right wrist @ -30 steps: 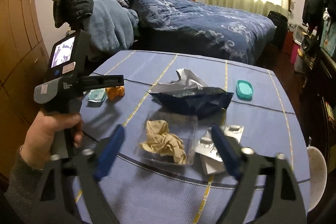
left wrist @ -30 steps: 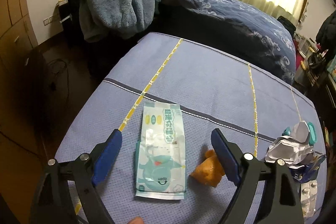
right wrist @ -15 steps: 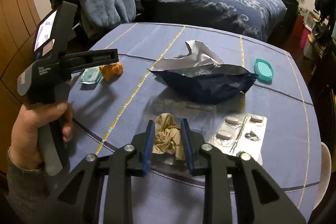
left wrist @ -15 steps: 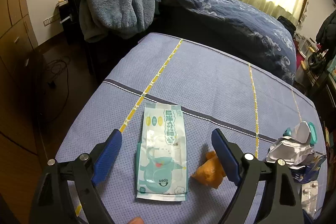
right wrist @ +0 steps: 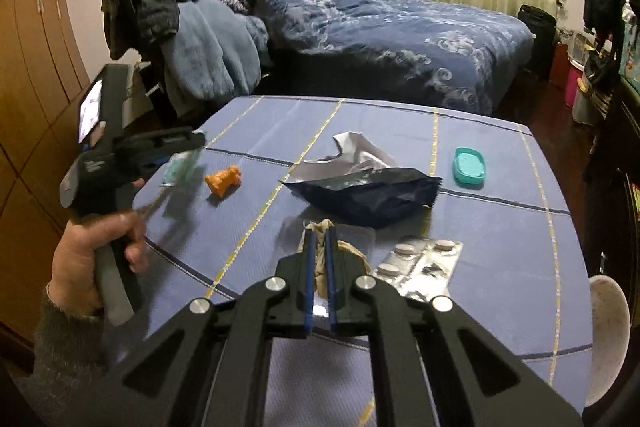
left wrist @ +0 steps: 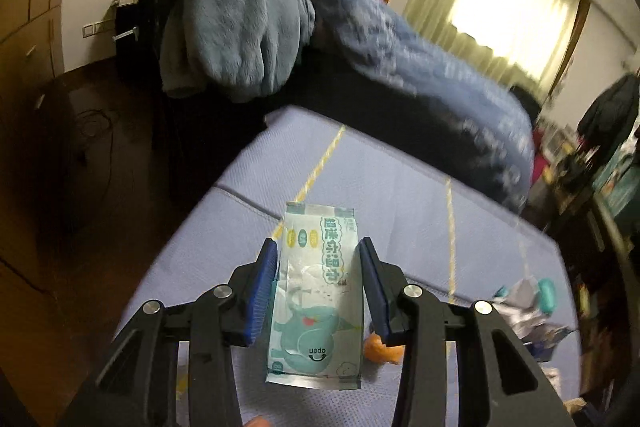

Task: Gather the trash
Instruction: 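Carry the wipes pack and tan paper to the wastebasket and open both tools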

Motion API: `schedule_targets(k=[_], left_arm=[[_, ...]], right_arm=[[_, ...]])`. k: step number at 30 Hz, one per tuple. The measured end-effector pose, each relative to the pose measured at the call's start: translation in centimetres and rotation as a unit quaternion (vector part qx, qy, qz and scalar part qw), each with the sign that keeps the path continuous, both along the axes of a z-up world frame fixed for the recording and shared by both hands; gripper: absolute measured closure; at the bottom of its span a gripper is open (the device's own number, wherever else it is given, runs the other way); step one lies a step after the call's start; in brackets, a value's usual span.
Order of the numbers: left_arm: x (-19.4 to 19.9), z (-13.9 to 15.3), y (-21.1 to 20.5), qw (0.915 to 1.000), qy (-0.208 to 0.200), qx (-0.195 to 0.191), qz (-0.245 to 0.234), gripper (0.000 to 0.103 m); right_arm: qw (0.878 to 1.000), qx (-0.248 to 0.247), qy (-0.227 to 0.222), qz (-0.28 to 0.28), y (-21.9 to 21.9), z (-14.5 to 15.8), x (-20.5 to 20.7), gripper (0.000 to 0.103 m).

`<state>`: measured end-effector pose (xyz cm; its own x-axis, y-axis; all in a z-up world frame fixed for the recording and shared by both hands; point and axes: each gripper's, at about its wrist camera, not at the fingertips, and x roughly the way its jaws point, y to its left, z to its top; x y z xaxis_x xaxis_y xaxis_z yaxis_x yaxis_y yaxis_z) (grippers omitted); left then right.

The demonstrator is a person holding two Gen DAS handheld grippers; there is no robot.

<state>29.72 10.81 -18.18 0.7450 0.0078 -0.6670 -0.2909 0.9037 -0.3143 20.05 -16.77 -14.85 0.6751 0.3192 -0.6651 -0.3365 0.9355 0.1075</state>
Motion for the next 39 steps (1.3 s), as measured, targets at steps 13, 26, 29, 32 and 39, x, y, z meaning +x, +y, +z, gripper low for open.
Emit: schedule_targets(k=[13, 26, 29, 32, 39], left_arm=[[-5.1, 2.4, -3.2, 0.992, -0.05, -0.074, -0.09, 0.061], [-6.3, 6.5, -23.5, 0.9429, -0.071, -0.021, -0.325, 0.06], [-5.7, 6.0, -28.3, 0.9295, -0.061, -0.001, -0.364, 0.06], [-5.5, 5.5, -32.0, 0.9184, -0.053, 0.015, -0.392, 0.06], [-5.5, 5.3, -41.1, 0.8836, -0.05, 0.047, -0.463, 0.06]], right_arm=[[0.998, 0.03, 0.002, -0.057, -6.1, -0.7, -2.8, 0.096], [0.98, 0.078, -0.015, -0.182, -18.1, -1.3, -7.4, 0.096], [0.972, 0.084, -0.021, -0.216, -21.1, -1.5, -8.3, 0.096], [0.964, 0.082, -0.026, -0.252, -24.2, -1.7, -9.0, 0.096], [0.94, 0.072, -0.039, -0.331, -30.6, -2.8, -10.0, 0.096]])
